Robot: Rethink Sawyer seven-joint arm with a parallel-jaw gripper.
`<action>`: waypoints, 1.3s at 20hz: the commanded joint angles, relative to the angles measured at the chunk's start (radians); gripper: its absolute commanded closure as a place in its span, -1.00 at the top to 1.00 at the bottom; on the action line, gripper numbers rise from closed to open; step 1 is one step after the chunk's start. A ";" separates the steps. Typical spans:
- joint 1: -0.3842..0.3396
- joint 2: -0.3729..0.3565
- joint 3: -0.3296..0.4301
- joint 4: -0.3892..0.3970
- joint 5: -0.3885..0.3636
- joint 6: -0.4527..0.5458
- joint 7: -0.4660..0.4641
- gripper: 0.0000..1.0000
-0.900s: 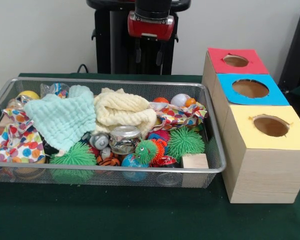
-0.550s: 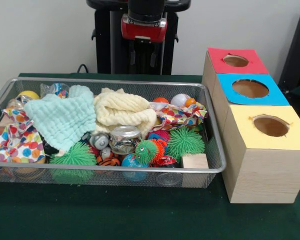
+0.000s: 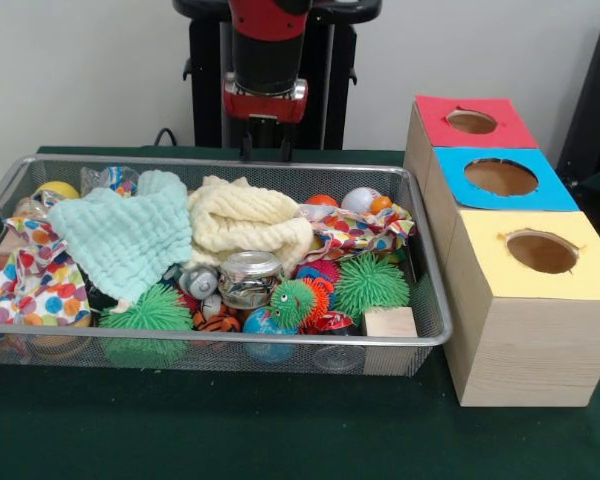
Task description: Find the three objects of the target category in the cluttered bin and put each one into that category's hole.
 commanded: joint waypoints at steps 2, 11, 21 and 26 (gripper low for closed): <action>-0.018 0.099 0.032 -0.182 -0.046 -0.077 0.063 1.00; -0.076 0.089 0.030 -0.220 -0.049 -0.051 0.051 1.00; -0.160 0.067 0.088 -0.221 -0.057 0.006 -0.001 1.00; -0.186 0.041 0.106 -0.223 -0.061 0.067 -0.031 1.00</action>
